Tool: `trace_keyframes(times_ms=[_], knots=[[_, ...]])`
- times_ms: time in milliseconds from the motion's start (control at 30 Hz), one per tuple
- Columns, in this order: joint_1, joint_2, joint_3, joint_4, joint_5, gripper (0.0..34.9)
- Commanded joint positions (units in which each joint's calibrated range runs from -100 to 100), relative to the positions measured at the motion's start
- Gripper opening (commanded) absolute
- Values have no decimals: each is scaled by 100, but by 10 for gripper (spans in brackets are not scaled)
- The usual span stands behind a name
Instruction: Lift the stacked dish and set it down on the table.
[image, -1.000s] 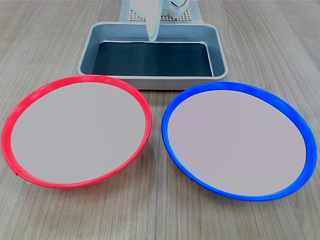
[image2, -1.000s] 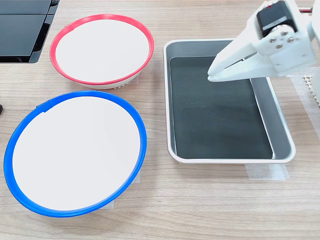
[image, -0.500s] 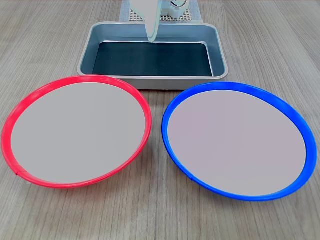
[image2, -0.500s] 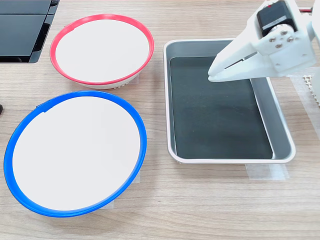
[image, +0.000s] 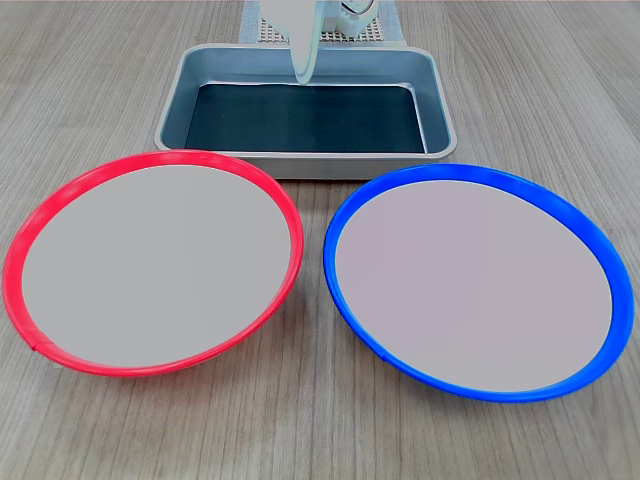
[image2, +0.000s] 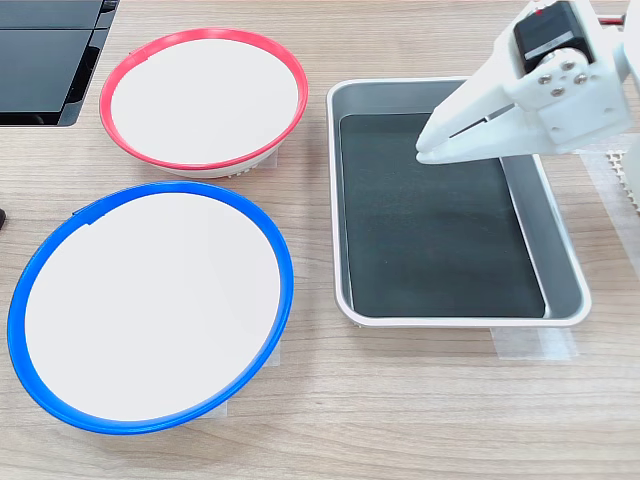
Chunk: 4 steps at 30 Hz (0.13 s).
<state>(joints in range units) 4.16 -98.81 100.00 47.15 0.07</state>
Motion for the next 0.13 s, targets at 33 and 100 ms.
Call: trace_keyframes(times_ms=[33, 100], knots=[[-16, -26, 0, 19, 24, 3], [-16, -26, 0, 19, 24, 3]])
